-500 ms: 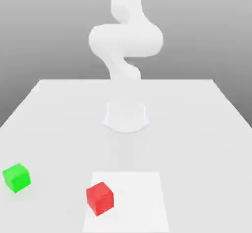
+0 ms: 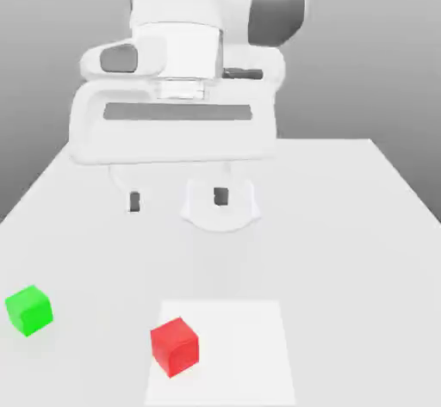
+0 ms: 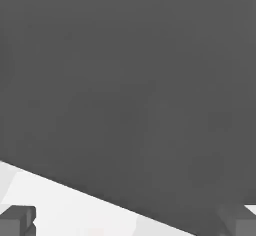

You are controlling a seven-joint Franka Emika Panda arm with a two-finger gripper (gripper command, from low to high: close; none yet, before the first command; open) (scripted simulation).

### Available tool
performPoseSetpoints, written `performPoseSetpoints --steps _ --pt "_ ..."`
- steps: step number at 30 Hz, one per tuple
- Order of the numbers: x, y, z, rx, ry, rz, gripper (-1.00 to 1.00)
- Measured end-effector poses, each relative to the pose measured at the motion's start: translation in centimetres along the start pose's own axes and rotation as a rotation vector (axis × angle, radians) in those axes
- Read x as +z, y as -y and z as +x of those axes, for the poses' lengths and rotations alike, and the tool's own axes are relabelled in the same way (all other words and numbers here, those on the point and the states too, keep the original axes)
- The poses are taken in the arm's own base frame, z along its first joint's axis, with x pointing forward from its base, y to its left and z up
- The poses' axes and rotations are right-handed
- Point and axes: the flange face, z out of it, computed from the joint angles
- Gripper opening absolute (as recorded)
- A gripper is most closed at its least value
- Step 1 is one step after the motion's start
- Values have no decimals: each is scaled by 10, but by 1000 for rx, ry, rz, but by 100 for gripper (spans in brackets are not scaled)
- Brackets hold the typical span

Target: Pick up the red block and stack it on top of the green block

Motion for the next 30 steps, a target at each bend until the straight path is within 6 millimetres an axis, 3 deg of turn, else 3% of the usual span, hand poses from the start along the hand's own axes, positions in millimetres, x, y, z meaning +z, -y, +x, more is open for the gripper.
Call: performPoseSetpoints --steps 6,12,13,20,25,27,30 --pt "109 -33 -48 -151 185 -49 0" --pt "182 -43 -73 -188 228 -55 0" --pt "191 -44 -76 -188 228 -55 -100" --pt "192 -44 -76 -188 230 -55 -100" --pt "144 -40 -65 -188 230 -55 -100" --pt "130 -71 -54 -106 228 -66 -100" --pt "112 -154 -41 100 220 -91 -100"
